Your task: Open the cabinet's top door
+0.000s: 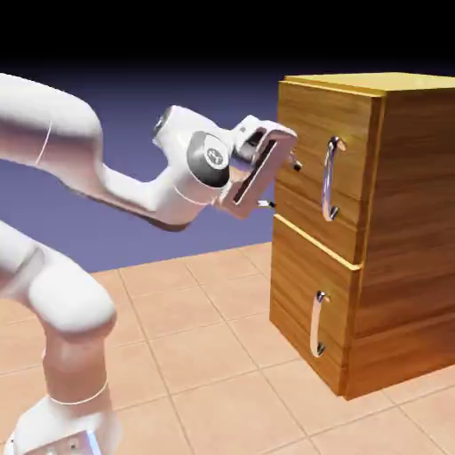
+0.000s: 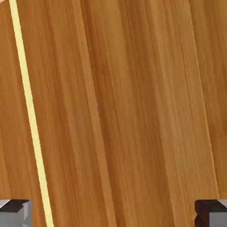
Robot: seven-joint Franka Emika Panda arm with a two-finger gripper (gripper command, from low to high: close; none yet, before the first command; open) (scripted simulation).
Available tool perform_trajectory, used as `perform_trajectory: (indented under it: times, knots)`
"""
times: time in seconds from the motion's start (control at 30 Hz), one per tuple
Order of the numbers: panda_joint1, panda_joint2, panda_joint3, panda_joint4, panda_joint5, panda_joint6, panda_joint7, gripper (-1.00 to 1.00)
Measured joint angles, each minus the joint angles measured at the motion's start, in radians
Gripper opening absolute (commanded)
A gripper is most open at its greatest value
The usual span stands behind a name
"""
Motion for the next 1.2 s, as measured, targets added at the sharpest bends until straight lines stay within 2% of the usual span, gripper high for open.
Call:
perform_trajectory:
  times: [1.2]
  knots:
    - [0.391,-0.244,-0.469,0.121,-1.53,-0.104,-0.528,0.0]
